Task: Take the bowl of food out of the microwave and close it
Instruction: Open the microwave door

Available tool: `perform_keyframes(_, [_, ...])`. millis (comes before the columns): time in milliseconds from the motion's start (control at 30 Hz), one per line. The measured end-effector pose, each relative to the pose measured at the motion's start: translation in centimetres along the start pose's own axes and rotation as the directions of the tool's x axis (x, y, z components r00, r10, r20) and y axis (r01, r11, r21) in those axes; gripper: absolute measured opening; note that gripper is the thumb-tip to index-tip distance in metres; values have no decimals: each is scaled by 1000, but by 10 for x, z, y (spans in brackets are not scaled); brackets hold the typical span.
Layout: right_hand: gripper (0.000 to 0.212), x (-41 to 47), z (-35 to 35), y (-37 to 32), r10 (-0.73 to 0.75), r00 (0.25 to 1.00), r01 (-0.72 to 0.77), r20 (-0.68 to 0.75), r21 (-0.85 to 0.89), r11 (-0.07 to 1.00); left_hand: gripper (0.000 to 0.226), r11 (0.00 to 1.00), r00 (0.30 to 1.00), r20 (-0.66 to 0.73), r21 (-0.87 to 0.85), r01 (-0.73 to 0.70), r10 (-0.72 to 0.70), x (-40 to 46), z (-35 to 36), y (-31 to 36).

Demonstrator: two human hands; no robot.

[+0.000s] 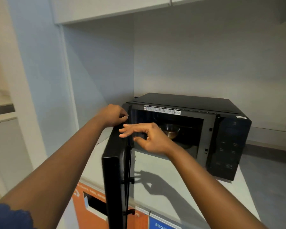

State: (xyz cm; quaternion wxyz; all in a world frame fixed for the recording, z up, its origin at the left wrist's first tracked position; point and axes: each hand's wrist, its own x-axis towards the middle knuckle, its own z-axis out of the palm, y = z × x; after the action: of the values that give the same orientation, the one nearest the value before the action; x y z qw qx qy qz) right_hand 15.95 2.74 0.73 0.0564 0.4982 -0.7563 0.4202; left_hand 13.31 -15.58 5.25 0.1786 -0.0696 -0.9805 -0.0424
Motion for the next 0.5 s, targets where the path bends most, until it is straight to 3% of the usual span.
perform_keyframes(133, [60, 19, 33, -2, -73, 997, 75, 39, -28, 997, 36, 1000, 989, 149, 10, 14, -16, -9, -15, -23])
perform_keyframes(300, [68, 42, 57, -7, -125, 991, 128, 48, -75, 989, 53, 1000, 931, 364, 23, 22, -28, -13, -35, -47])
perform_keyframes(500, [74, 61, 79, -14, -161, 985, 169, 66, -141, 975, 55, 994, 892, 442, 92, 59, -94, -1, -48, -62])
